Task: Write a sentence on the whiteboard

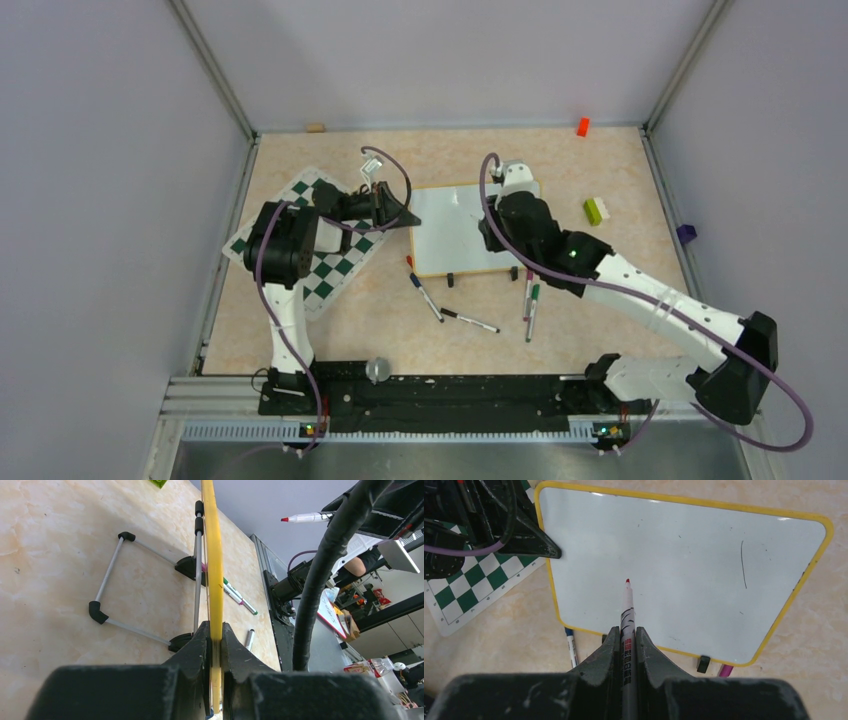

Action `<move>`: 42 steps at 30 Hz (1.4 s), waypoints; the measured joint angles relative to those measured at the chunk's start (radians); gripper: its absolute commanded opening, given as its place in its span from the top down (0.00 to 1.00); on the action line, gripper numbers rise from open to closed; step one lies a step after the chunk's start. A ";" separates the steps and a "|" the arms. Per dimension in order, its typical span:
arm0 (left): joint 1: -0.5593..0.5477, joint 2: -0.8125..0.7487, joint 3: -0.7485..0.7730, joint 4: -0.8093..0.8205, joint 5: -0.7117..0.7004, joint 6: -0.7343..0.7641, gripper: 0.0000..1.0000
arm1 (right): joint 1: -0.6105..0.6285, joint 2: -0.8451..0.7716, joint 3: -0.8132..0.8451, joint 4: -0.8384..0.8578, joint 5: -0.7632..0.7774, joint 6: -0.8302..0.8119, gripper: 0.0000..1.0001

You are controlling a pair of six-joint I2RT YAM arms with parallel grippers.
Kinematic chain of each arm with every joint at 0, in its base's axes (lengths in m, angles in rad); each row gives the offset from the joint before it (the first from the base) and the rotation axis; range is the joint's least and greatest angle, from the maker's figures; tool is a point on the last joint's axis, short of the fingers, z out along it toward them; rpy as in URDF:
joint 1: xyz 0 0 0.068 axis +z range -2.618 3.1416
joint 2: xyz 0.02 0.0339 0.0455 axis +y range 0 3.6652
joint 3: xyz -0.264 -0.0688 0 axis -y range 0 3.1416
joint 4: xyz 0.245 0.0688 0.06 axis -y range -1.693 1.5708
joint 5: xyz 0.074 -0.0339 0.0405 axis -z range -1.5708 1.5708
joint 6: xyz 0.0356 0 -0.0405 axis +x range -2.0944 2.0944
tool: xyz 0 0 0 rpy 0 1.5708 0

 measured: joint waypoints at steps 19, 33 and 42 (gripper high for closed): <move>0.000 0.000 0.000 0.001 0.000 0.000 1.00 | 0.093 0.286 0.242 -0.016 0.100 -0.003 1.00; 0.000 0.000 0.000 0.001 0.000 0.000 1.00 | 0.118 0.434 0.376 0.011 0.116 -0.040 1.00; 0.000 0.000 0.000 0.001 0.000 0.000 1.00 | 0.119 0.483 0.425 0.013 0.125 -0.055 1.00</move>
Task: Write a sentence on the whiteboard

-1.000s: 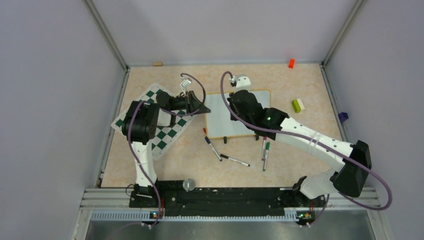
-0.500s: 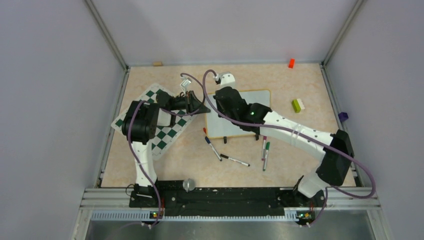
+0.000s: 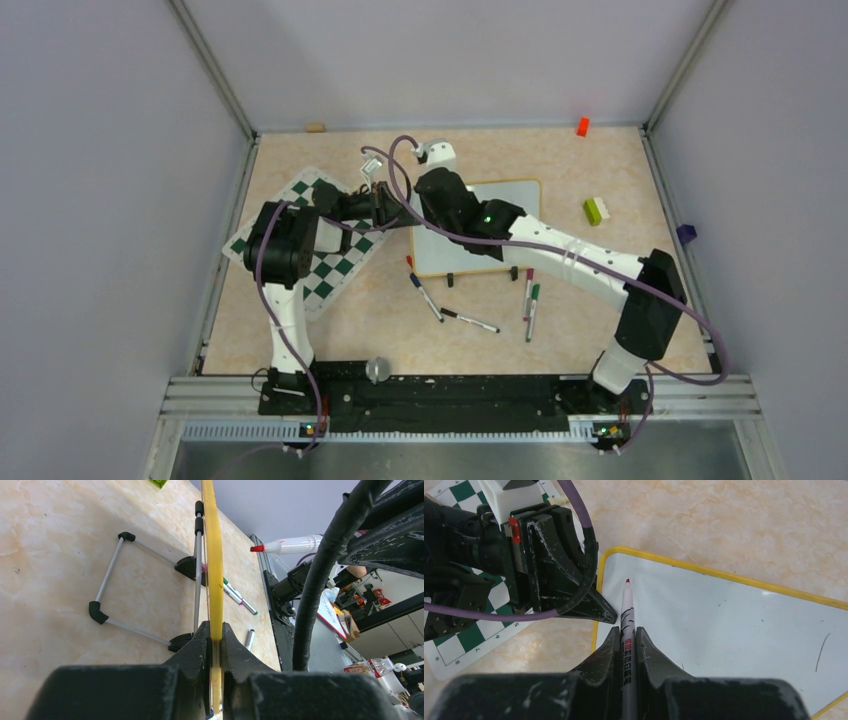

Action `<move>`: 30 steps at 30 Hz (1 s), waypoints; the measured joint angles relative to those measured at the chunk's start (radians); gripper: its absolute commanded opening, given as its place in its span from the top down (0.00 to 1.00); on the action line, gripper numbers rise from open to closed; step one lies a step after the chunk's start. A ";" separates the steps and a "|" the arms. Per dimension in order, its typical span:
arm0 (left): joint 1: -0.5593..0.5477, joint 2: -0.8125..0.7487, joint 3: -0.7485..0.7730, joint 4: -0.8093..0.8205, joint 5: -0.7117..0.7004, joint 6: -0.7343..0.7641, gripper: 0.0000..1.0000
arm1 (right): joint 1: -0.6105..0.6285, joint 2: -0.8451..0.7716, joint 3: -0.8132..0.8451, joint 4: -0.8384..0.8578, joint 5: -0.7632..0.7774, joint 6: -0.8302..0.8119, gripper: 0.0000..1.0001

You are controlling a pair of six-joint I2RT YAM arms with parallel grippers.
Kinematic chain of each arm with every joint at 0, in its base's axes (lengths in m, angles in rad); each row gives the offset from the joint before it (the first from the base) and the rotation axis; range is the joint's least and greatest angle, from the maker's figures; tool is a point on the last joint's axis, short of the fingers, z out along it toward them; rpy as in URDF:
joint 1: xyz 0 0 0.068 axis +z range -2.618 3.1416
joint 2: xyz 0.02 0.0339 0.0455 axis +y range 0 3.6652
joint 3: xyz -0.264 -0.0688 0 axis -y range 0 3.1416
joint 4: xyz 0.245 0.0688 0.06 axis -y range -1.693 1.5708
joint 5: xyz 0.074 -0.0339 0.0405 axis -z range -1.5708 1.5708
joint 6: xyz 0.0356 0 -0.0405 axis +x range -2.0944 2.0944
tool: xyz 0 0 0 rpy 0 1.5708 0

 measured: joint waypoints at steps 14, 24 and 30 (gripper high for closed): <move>0.000 0.000 0.000 0.000 0.000 0.000 1.00 | 0.000 0.031 0.020 0.001 -0.001 -0.017 1.00; 0.000 0.000 0.000 0.000 0.000 0.000 1.00 | 0.000 0.033 0.021 0.001 0.009 -0.019 1.00; 0.000 0.000 0.000 0.000 0.000 0.000 1.00 | 0.000 0.045 0.027 0.004 0.014 -0.026 1.00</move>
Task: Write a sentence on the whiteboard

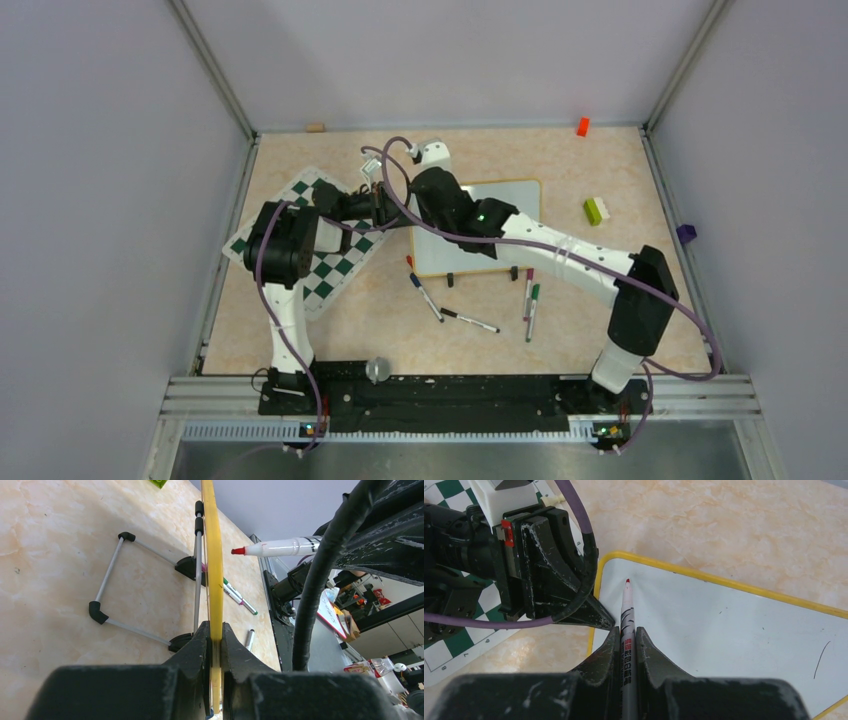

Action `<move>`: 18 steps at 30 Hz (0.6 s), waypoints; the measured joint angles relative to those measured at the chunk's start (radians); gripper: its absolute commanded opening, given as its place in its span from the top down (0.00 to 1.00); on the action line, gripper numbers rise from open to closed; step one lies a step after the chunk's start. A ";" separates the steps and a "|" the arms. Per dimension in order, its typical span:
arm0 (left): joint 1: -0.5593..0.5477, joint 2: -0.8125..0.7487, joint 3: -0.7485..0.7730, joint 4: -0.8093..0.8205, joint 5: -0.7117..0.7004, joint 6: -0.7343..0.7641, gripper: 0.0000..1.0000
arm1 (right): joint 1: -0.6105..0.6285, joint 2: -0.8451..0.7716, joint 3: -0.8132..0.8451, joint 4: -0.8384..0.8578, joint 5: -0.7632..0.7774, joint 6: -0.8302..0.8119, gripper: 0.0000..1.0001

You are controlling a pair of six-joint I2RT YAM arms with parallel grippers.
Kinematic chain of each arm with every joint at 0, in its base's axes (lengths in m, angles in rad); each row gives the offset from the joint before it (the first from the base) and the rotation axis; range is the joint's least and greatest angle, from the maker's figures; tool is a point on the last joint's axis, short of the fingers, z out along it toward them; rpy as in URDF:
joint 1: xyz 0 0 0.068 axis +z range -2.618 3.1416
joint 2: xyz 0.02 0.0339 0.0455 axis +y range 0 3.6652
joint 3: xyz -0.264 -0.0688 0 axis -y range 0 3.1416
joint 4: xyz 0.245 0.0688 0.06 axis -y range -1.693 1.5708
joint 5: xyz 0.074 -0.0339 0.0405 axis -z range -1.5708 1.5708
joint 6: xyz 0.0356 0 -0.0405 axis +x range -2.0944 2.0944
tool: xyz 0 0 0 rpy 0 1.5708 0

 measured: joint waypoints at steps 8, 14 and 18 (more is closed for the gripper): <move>0.000 0.000 0.000 0.000 0.000 0.000 1.00 | 0.000 0.019 0.018 0.013 0.021 -0.008 1.00; 0.000 0.000 0.000 0.000 0.000 0.000 1.00 | 0.000 0.030 0.018 0.015 0.040 -0.009 1.00; 0.000 0.000 0.000 -0.002 -0.001 0.000 1.00 | 0.001 0.038 0.021 0.016 0.043 -0.009 1.00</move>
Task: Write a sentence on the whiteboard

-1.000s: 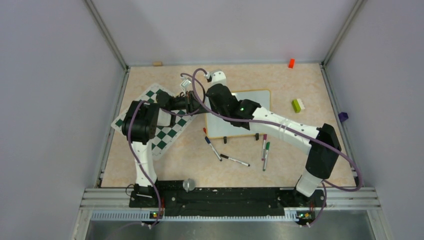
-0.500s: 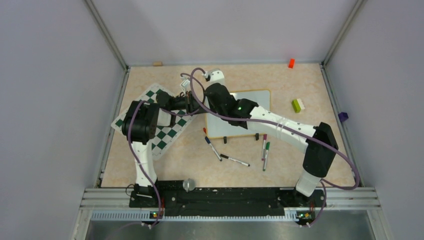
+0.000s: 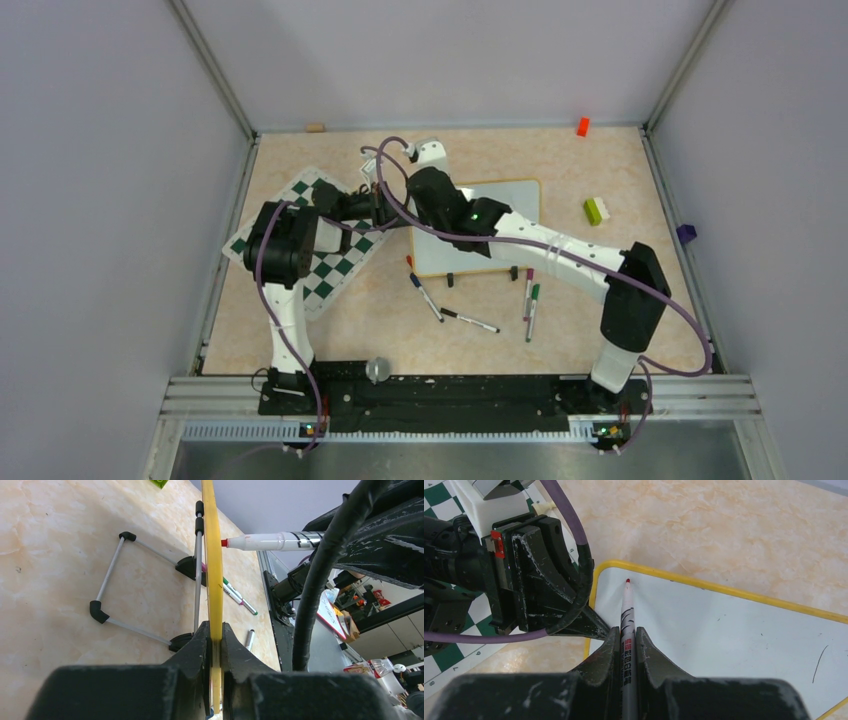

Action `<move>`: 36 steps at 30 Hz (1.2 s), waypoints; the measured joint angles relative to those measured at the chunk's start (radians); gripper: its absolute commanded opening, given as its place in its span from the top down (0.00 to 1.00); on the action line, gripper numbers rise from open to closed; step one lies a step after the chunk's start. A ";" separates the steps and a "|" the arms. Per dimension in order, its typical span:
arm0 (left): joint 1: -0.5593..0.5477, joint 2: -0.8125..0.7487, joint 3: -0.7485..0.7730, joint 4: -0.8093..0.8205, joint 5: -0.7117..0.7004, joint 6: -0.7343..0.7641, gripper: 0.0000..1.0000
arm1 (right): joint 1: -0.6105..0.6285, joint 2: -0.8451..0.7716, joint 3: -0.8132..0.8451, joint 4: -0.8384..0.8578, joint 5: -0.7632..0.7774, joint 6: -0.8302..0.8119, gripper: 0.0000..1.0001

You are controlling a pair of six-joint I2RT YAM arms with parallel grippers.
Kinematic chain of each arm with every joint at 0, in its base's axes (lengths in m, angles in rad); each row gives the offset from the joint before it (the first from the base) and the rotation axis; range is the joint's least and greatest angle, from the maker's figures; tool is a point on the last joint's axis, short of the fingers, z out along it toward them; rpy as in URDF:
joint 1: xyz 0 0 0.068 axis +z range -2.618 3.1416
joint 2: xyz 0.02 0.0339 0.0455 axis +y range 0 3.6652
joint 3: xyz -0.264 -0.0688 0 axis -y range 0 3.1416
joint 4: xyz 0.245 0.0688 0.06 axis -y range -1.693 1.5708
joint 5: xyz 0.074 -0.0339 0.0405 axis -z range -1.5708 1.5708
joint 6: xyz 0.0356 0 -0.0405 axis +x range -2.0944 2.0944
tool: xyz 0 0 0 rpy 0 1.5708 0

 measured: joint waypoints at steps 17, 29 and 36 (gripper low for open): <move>0.000 0.000 0.000 -0.007 -0.003 -0.001 1.00 | 0.001 0.026 0.031 -0.002 -0.030 -0.011 1.00; 0.000 0.000 0.000 -0.006 -0.003 0.000 1.00 | 0.001 0.026 0.031 -0.011 -0.068 -0.008 1.00; 0.000 0.000 0.000 -0.006 -0.003 0.000 1.00 | 0.002 0.026 0.028 -0.024 -0.071 -0.007 1.00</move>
